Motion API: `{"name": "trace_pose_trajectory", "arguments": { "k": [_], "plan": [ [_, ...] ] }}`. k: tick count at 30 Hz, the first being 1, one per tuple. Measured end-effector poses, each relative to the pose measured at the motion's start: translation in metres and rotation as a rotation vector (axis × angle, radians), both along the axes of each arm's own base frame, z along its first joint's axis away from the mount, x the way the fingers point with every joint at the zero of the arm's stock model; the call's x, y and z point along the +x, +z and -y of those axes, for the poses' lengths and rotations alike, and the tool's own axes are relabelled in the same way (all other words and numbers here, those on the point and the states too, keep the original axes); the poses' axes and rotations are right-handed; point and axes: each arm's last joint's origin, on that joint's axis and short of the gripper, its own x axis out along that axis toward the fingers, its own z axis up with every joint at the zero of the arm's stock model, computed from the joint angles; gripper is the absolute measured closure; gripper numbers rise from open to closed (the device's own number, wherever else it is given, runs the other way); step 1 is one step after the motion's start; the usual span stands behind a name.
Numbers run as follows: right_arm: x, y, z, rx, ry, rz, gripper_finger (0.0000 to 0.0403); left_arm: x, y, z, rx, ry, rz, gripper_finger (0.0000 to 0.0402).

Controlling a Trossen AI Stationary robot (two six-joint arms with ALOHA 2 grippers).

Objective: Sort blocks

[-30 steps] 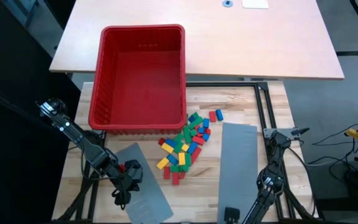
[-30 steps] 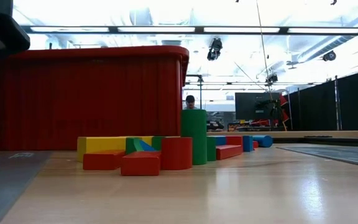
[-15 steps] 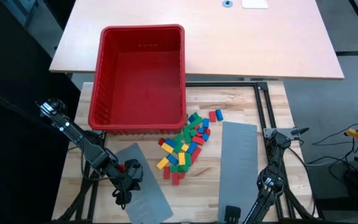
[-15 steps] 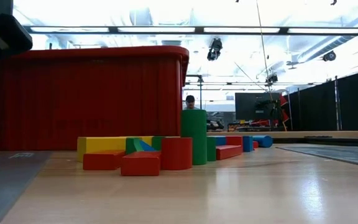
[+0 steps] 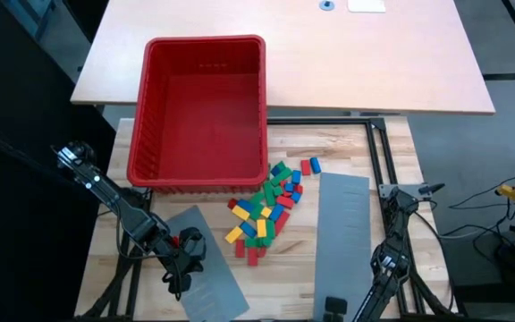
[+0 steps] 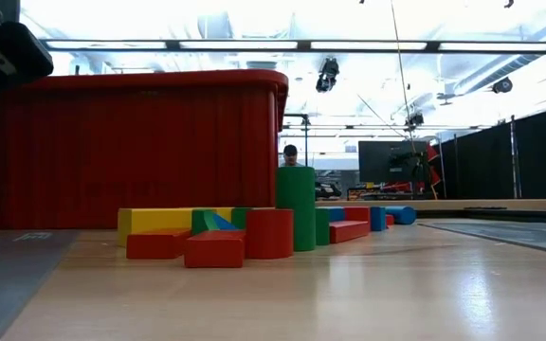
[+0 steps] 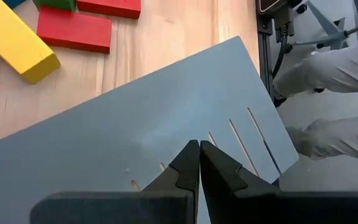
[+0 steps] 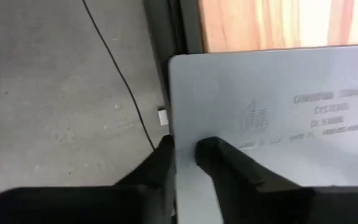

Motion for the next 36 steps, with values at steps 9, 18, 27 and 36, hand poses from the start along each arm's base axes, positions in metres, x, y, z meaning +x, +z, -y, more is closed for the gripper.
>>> {"name": "trace_pose_trajectory", "arguments": {
  "k": [9,18,27,36],
  "plan": [
    [0.001,0.001,-0.003,0.034,-0.012,0.0,0.04,0.0,0.0,0.0,-0.006,0.009,-0.003,0.0402],
    [0.008,0.008,-0.018,0.219,-0.011,0.076,0.0401,0.0,0.0,0.0,-0.009,0.011,-0.005,0.0402],
    [0.012,0.039,-0.013,0.244,-0.041,0.154,0.0401,-0.001,0.004,0.0,-0.058,0.014,-0.018,0.0402],
    [0.007,0.079,0.024,0.029,0.027,0.095,0.0402,-0.003,0.007,0.0,-0.099,0.024,-0.033,0.0402]
  ]
}}
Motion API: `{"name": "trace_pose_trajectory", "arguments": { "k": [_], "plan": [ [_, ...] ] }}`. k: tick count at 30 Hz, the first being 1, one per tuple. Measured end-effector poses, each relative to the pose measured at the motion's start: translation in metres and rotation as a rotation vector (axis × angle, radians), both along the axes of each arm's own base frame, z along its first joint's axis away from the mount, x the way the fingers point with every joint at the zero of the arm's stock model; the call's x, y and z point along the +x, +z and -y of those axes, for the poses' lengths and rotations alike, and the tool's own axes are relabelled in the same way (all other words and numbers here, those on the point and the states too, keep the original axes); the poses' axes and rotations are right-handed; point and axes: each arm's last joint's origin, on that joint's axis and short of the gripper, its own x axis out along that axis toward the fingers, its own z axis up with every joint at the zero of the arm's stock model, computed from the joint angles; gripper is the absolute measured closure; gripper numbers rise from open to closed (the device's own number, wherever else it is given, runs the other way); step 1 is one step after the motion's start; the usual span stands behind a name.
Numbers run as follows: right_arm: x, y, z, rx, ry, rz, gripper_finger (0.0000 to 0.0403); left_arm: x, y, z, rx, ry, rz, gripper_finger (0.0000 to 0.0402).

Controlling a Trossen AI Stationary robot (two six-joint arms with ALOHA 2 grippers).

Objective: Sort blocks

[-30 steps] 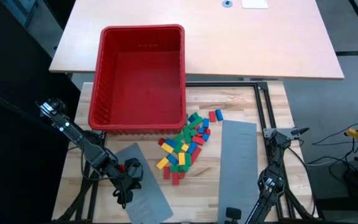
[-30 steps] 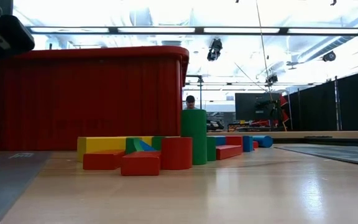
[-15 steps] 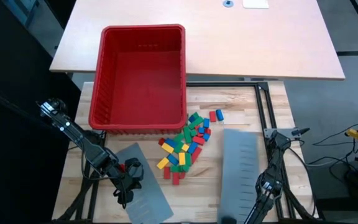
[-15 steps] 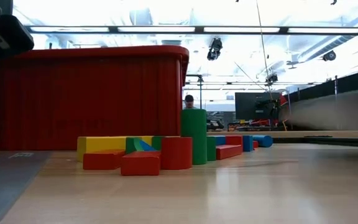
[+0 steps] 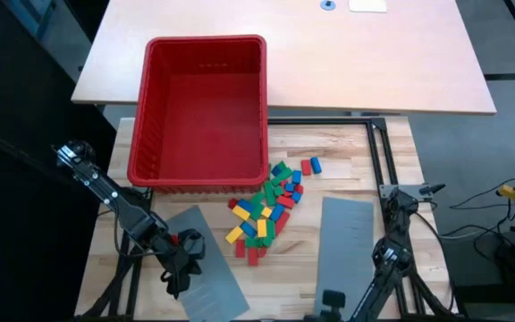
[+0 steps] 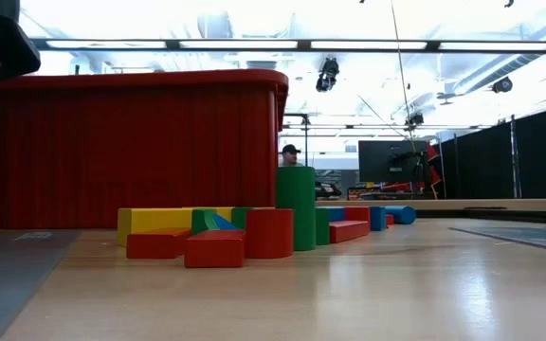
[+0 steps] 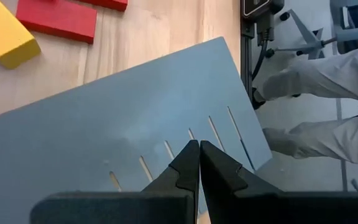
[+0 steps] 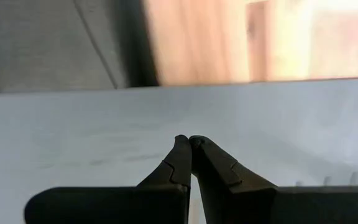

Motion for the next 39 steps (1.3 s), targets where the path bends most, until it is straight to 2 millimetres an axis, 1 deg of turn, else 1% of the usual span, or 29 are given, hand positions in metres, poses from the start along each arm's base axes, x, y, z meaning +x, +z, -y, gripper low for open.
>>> {"name": "trace_pose_trajectory", "arguments": {
  "k": [5,10,17,20,23,26,28,30,33,35,39],
  "plan": [
    [-0.002,0.016,0.006,0.002,0.004,-0.001,0.0402,0.0,0.001,0.001,-0.048,0.012,-0.027,0.0402],
    [-0.001,0.03,0.012,0.031,-0.08,0.011,0.0402,0.002,0.004,0.003,-0.081,0.011,0.007,0.0402],
    [-0.005,0.035,0.011,0.084,-0.184,-0.037,0.0403,0.016,0.014,0.015,-0.205,0.002,0.165,0.0402],
    [-0.01,0.04,0.009,0.089,-0.242,-0.023,0.0403,0.024,0.014,0.021,-0.238,-0.008,0.238,0.0402],
    [-0.015,0.044,0.007,0.081,-0.321,0.026,0.0403,0.035,0.009,0.027,-0.242,-0.011,0.304,0.0402],
    [-0.024,0.054,0.004,0.076,-0.38,0.103,0.0403,0.051,-0.001,0.032,-0.214,-0.016,0.333,0.0402],
    [-0.03,0.058,0.001,0.08,-0.409,0.133,0.0403,0.067,-0.004,0.037,-0.176,-0.029,0.349,0.0402],
    [-0.037,0.059,-0.002,0.081,-0.421,0.137,0.0403,0.088,-0.003,0.043,-0.137,-0.055,0.381,0.0402],
    [-0.046,0.053,-0.007,0.07,-0.43,0.113,0.0403,0.12,-0.002,0.051,-0.087,-0.109,0.432,0.0402],
    [-0.054,0.047,-0.01,0.057,-0.443,0.073,0.0403,0.14,-0.003,0.055,-0.047,-0.131,0.437,0.0402],
    [-0.076,0.032,-0.017,0.022,-0.472,-0.022,0.0403,0.169,-0.005,0.054,0.012,-0.146,0.406,0.0402]
  ]
}}
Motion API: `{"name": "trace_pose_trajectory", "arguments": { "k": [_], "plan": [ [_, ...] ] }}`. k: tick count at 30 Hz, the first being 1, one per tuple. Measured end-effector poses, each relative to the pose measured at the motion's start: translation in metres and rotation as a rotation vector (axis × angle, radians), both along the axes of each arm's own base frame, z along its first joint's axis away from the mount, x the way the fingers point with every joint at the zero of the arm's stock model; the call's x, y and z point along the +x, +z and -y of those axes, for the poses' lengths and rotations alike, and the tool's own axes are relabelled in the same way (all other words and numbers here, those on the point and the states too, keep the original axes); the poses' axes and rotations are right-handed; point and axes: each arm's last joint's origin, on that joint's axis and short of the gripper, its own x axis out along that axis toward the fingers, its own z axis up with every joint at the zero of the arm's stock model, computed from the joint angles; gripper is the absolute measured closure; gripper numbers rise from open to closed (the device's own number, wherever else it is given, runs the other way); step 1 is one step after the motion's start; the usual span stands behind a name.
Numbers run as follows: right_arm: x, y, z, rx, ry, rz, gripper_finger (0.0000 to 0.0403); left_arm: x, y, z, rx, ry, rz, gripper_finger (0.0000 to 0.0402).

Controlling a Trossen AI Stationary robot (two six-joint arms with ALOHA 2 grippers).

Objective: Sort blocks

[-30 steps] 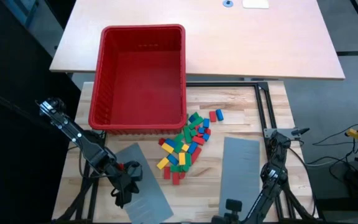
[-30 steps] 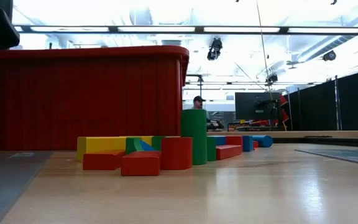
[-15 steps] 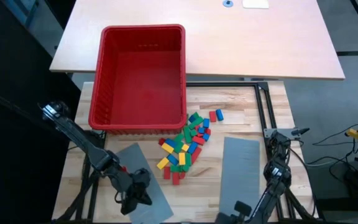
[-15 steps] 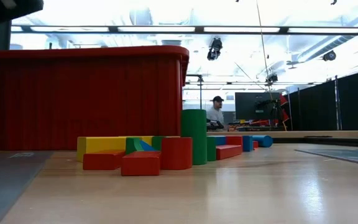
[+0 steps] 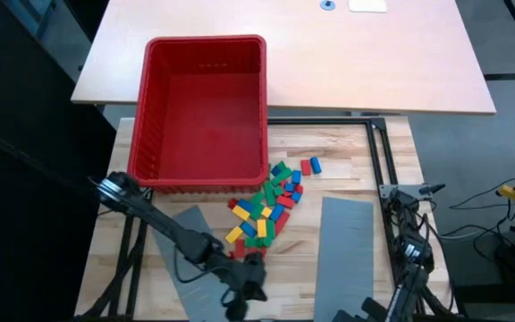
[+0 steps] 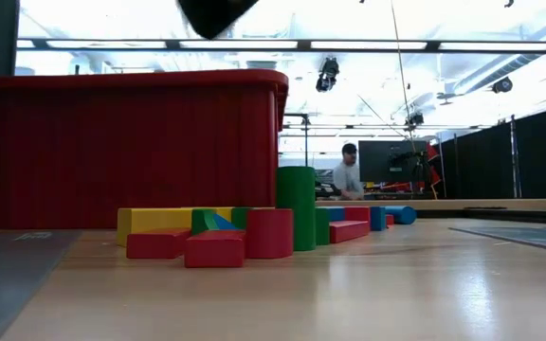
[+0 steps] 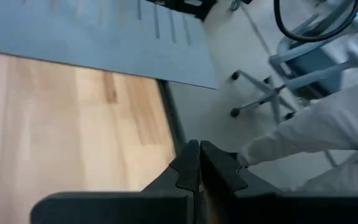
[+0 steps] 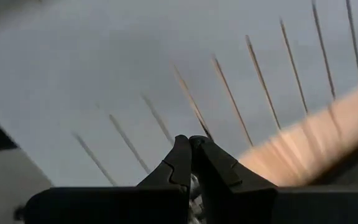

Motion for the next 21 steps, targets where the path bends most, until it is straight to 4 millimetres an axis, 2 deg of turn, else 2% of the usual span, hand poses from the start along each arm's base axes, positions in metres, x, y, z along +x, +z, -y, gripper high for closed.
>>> {"name": "trace_pose_trajectory", "arguments": {
  "k": [5,11,15,21],
  "plan": [
    [-0.025,-0.02,-0.004,-0.051,-0.034,-0.1,0.0403,0.019,-0.007,-0.005,0.001,0.004,-0.015,0.0402],
    [-0.036,-0.044,0.002,-0.123,-0.036,-0.177,0.0403,0.027,-0.016,-0.012,-0.017,-0.009,-0.048,0.0402],
    [-0.031,-0.058,0.004,-0.099,0.013,-0.179,0.0403,0.03,-0.023,-0.015,-0.03,-0.012,-0.073,0.0402],
    [-0.007,-0.071,0.008,-0.015,0.051,-0.111,0.0403,0.034,-0.03,-0.019,-0.037,-0.011,-0.101,0.0402]
  ]
}}
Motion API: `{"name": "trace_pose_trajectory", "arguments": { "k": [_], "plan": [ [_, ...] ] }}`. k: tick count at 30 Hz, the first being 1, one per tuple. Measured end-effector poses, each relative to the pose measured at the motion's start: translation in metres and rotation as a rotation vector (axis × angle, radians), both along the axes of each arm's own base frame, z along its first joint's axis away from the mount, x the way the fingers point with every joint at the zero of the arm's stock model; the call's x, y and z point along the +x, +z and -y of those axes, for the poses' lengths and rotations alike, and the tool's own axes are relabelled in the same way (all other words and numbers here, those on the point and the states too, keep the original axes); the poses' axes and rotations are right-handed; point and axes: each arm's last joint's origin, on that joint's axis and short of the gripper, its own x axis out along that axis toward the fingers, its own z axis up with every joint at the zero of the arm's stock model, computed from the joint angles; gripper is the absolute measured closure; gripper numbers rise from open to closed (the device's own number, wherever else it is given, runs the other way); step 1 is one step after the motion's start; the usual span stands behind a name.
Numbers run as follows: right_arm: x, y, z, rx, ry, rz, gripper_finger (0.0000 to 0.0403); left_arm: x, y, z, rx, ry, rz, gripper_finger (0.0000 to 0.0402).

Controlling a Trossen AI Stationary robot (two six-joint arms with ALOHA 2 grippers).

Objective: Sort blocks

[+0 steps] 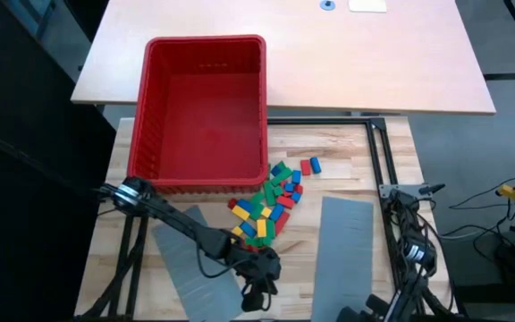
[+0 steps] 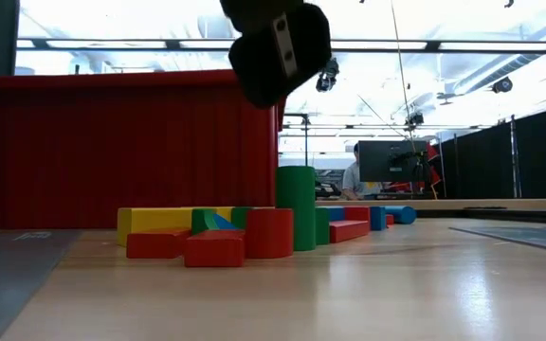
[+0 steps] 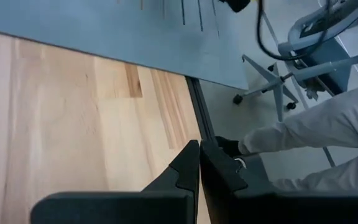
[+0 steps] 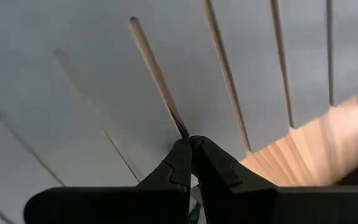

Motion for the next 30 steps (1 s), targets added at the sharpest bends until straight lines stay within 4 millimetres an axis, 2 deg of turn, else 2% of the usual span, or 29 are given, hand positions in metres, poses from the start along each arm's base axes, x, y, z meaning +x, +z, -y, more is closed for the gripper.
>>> {"name": "trace_pose_trajectory", "arguments": {
  "k": [11,16,19,24,27,30],
  "plan": [
    [0.058,0.002,0.041,-0.081,0.059,0.132,0.0403,0.003,-0.003,-0.007,0.004,0.013,-0.02,0.0402],
    [0.075,0.015,0.058,-0.117,0.061,0.189,0.0403,0.003,-0.004,-0.008,0.007,0.014,-0.027,0.0402],
    [0.07,0.03,0.062,-0.142,0.022,0.214,0.0403,0.002,-0.005,-0.009,0.016,0.014,-0.042,0.0402],
    [0.047,0.066,0.068,-0.184,-0.044,0.226,0.0403,0.001,-0.007,-0.01,0.033,0.006,-0.053,0.0402],
    [0.032,0.072,0.065,-0.198,-0.067,0.217,0.0403,0.002,-0.009,-0.013,0.037,0.012,-0.057,0.0402],
    [0.016,0.069,0.054,-0.161,-0.059,0.17,0.0403,0.002,-0.011,-0.016,0.037,0.017,-0.06,0.0402]
  ]
}}
